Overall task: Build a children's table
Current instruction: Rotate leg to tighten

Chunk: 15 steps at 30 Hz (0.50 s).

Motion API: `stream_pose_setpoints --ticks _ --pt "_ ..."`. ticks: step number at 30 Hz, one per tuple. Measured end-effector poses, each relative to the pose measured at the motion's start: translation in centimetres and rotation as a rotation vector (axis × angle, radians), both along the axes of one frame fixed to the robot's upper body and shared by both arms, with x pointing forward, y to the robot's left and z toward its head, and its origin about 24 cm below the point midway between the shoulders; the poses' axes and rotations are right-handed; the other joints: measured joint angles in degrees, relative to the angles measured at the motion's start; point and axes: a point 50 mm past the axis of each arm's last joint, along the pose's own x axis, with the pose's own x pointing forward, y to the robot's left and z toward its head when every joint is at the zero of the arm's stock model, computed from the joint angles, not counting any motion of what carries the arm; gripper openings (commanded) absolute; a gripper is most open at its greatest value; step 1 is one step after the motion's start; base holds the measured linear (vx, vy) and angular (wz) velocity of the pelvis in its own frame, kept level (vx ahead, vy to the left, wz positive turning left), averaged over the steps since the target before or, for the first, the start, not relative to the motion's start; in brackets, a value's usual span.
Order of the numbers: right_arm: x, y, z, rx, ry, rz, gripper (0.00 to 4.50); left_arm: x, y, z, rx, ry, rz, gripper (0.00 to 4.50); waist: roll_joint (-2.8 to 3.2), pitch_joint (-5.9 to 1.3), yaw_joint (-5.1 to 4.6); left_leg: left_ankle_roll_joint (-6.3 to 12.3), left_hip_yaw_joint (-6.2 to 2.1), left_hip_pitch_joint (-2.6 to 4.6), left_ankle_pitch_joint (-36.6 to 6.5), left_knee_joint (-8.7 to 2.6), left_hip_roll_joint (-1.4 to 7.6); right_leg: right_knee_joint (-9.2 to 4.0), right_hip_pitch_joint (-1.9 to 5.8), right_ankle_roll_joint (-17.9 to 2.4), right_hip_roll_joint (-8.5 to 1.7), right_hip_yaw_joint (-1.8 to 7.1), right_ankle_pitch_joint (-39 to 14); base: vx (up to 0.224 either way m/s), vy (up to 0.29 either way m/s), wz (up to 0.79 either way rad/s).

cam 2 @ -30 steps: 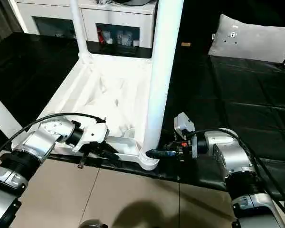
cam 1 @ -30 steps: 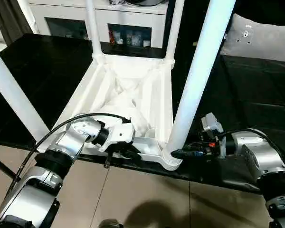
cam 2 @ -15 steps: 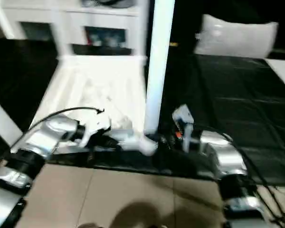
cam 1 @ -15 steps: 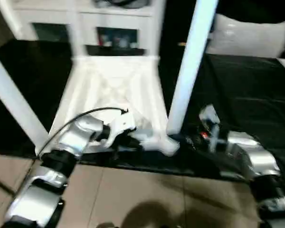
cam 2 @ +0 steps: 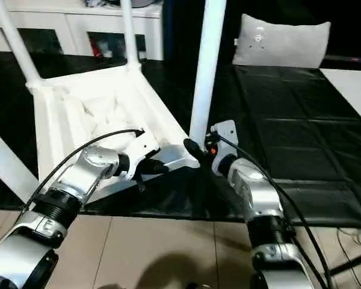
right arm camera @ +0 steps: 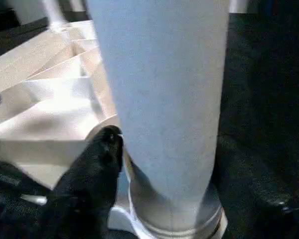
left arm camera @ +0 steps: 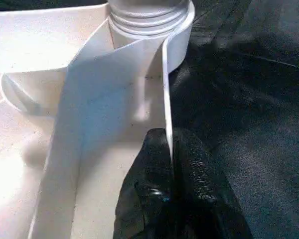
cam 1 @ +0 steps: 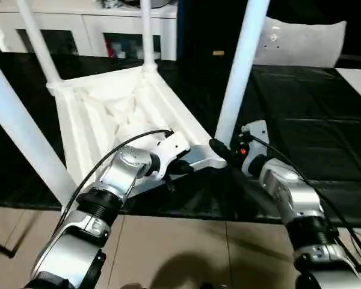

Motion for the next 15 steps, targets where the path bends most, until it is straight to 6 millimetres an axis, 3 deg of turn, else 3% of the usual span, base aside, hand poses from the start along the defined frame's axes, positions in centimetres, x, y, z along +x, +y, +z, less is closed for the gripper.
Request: stream_pose_setpoints --ticks 3,7,10,15 --pt "-0.4 -0.8 0.2 -0.014 -0.010 0.071 3.49 -0.2 0.6 0.0 0.001 -0.019 -0.050 0.00 0.03 0.01 0.40 0.13 0.00 -0.03 0.1 -0.13 0.02 0.08 -0.14 -0.1 0.03 0.00 0.1 0.000 0.000 0.00" --pt "-1.2 -2.2 0.5 -0.074 -0.026 0.219 3.85 -0.5 1.7 0.2 0.016 -0.036 -0.152 0.00 0.10 0.04 1.76 0.16 0.02 -0.18 0.1 -0.18 0.04 0.08 -0.30 -0.1 0.05 0.00 0.0 0.000 0.000 0.00" --pt "-1.6 -3.3 1.0 -0.129 -0.045 0.311 3.85 -0.9 2.4 0.3 0.026 -0.033 -0.242 0.00 0.10 0.05 3.17 0.16 0.06 -0.21 0.1 -0.15 0.01 0.07 -0.31 -0.1 0.00 0.02 0.0 0.000 0.000 0.00" --pt "-2.6 -4.5 1.8 -0.164 -0.036 0.518 3.85 -1.6 3.7 0.3 0.035 -0.016 -0.373 0.00 0.09 0.04 4.27 0.17 0.11 -0.20 0.1 -0.11 0.01 0.07 -0.29 -0.1 -0.01 0.07 0.0 0.000 0.000 0.00"
